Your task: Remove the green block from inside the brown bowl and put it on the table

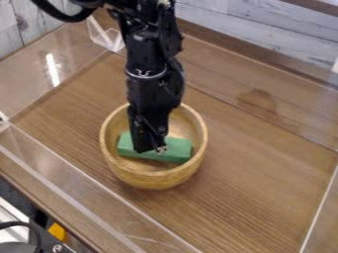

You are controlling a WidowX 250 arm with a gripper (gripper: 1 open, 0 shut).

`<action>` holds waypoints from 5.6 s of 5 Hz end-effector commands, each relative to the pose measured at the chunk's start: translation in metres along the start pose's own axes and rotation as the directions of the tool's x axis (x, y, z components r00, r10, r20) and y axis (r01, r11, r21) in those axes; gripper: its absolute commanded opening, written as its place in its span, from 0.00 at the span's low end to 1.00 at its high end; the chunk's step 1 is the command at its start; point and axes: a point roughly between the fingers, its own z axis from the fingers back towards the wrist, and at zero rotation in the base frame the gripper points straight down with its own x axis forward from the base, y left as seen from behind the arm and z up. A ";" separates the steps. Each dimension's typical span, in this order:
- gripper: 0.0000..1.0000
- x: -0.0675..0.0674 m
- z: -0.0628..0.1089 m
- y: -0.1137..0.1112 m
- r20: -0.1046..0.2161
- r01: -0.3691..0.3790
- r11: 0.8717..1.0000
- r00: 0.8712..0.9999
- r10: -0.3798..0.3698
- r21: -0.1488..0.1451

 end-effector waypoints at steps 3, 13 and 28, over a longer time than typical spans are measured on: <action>0.00 0.009 0.040 -0.003 0.059 -0.025 0.999 0.998 0.023 0.042; 0.00 0.012 0.009 0.000 0.077 0.002 0.999 0.997 -0.005 0.038; 1.00 0.010 -0.020 0.005 0.046 -0.012 0.997 0.999 0.008 0.080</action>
